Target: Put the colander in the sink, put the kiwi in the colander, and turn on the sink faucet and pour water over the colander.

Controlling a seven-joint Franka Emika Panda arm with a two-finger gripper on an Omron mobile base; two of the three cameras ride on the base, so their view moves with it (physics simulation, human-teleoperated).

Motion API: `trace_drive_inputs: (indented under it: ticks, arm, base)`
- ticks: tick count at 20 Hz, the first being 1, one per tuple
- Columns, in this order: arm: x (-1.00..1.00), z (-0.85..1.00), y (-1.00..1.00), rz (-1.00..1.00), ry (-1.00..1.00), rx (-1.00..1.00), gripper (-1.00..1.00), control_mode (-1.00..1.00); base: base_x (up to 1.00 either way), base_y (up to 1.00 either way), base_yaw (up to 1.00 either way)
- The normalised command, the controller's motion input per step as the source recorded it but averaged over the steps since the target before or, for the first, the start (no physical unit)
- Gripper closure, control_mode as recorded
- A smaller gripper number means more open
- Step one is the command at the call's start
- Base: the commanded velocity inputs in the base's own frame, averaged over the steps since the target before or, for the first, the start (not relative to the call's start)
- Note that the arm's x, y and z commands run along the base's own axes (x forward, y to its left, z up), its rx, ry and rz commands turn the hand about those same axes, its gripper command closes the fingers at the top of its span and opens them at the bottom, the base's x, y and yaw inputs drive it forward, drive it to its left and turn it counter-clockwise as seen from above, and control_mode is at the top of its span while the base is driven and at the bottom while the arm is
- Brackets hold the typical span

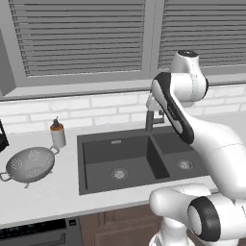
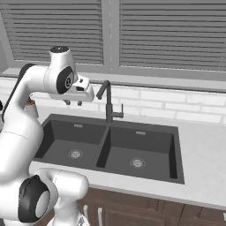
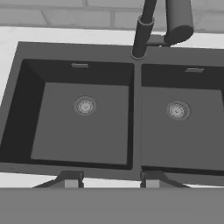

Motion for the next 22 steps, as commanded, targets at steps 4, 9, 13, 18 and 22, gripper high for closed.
trace_drive_inputs:
  ticks: [4, 9, 13, 18, 22]
  arm:
    - [0.00, -0.03, 0.00, 0.00, 0.00, 0.00, -1.00, -1.00]
    - [0.00, -0.23, 0.32, 0.00, 0.02, 0.00, -1.00, -1.00]
    - [-0.08, -0.16, 0.99, 0.02, 0.10, 0.00, -1.00, -1.00]
    - [-0.06, -0.11, 0.98, 0.03, 0.09, 0.00, -1.00, -1.00]
    - [0.00, 0.00, 0.60, 0.00, 0.12, 0.04, -1.00, -1.00]
  base:
    - [0.00, 0.00, 0.00]
    - [0.00, 0.00, 0.00]
    - [0.00, 0.00, 0.00]
    - [0.00, 0.00, 0.00]
    - [0.00, 0.00, 0.00]
